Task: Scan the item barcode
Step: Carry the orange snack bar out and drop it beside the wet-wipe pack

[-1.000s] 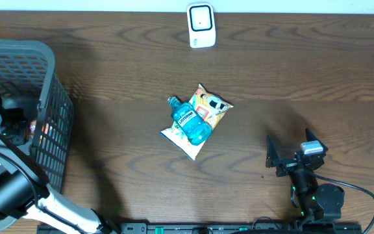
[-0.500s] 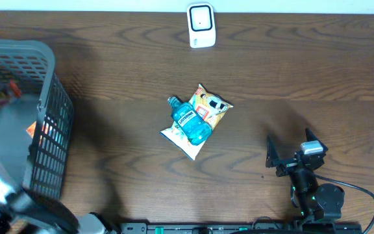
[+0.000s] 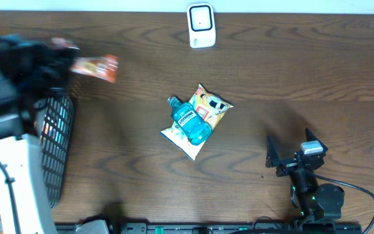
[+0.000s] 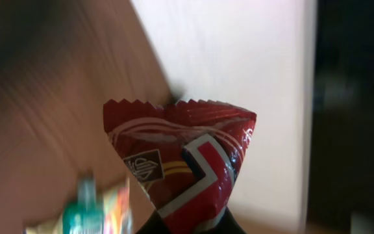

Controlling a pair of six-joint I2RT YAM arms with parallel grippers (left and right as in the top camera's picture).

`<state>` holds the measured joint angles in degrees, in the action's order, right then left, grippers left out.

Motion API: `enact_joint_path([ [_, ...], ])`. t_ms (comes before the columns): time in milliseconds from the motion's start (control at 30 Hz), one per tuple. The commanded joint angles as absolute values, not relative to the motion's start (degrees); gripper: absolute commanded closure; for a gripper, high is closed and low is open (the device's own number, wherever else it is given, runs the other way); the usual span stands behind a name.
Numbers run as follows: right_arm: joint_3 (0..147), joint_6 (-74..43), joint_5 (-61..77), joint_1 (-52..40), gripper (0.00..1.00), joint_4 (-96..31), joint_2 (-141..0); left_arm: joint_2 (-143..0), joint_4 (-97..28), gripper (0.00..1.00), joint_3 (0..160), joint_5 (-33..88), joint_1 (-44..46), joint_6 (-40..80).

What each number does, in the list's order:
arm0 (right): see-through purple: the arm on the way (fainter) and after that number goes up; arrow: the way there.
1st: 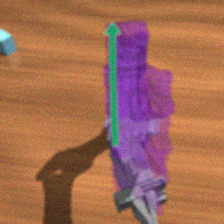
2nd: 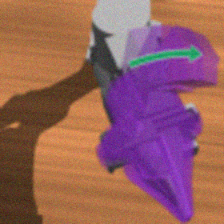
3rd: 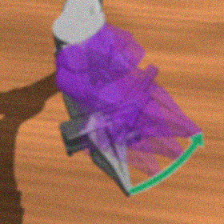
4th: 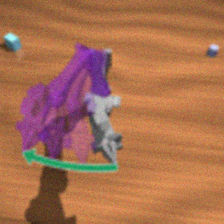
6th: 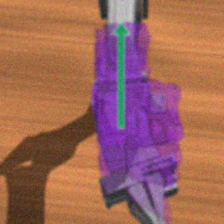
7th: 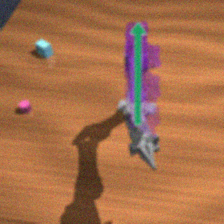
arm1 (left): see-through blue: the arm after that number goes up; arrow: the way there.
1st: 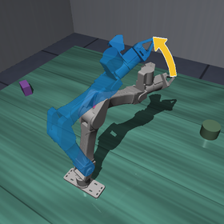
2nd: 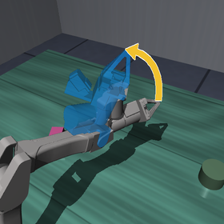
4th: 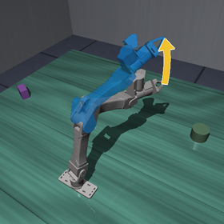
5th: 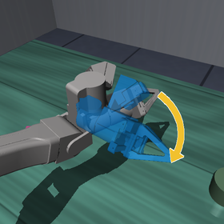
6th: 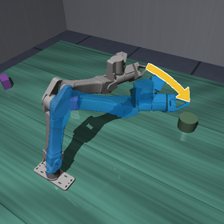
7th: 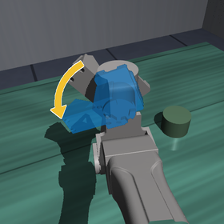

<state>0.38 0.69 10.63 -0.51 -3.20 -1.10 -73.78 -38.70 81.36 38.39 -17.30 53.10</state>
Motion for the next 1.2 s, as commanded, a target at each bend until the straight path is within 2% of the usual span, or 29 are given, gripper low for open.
enact_joint_path([
  [0, 0.3, 0.9, 10.4, -1.0, 0.01, -3.4, -1.0, -74.6, -42.1, 0.92, 81.3, 32.2, -3.3, 48.1],
  [133, 0.3, 0.9, 10.4, -1.0, 0.01, -3.4, -1.0, -77.6, -43.2, 0.92, 81.0, 16.2, 11.3, 48.1],
  [267, 0.3, 0.9, 10.4, -1.0, 0.01, -3.4, -1.0, -83.2, -42.0, 0.92, 81.0, 5.7, 22.2, 48.1],
  [533, 0.3, 0.9, 10.4, -1.0, 0.01, -3.4, -1.0, -102.1, -26.0, 0.92, 81.0, 4.1, 37.1, 45.2],
  [767, 0.3, 0.9, 10.4, -1.0, 0.01, -3.4, -1.0, -112.3, -19.1, 0.92, 81.0, 4.0, 42.5, 37.2],
  [1100, 0.3, 0.9, 10.4, -1.0, 0.01, -3.4, -1.0, -119.6, -20.3, 0.92, 81.0, 5.7, 43.9, 37.1],
  [1167, 0.3, 0.9, 10.4, -1.0, 0.01, -3.4, -1.0, -119.3, -20.2, 0.77, 81.0, 5.7, 43.9, 37.1],
])
